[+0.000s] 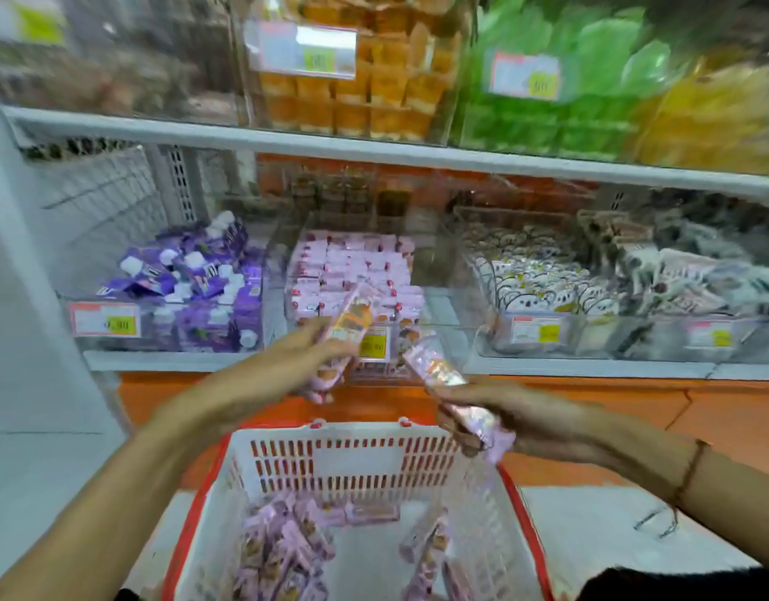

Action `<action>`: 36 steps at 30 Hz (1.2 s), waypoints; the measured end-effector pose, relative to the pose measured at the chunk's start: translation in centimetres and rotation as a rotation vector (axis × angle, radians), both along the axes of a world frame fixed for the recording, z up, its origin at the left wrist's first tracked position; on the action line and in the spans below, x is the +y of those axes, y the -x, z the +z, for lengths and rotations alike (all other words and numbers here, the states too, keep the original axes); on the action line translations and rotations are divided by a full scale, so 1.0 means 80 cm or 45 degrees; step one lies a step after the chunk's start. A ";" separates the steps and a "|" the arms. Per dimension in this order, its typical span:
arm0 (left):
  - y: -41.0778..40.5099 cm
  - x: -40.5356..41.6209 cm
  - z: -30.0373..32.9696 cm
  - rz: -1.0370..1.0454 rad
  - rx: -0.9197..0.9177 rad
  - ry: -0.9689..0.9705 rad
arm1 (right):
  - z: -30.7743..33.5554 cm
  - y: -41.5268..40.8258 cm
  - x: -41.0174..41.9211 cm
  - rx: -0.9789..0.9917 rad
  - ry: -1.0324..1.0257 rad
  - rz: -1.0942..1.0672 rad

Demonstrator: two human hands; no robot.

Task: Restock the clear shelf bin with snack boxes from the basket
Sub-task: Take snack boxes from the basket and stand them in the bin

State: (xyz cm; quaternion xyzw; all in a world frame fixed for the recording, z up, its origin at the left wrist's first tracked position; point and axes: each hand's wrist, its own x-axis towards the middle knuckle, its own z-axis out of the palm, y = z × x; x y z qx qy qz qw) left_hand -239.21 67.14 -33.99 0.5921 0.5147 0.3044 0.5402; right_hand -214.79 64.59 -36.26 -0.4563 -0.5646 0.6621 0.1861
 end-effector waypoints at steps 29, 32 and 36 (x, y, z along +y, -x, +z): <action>-0.099 0.163 0.100 -0.299 -0.068 -0.590 | 0.097 -0.039 0.113 -0.297 -1.301 -0.441; -0.085 0.203 0.089 -0.187 -0.001 -0.639 | 0.093 -0.056 0.114 -0.124 -1.181 -0.561; -0.093 0.271 0.059 -0.203 0.531 -0.763 | 0.079 -0.080 0.126 0.227 -0.800 -0.785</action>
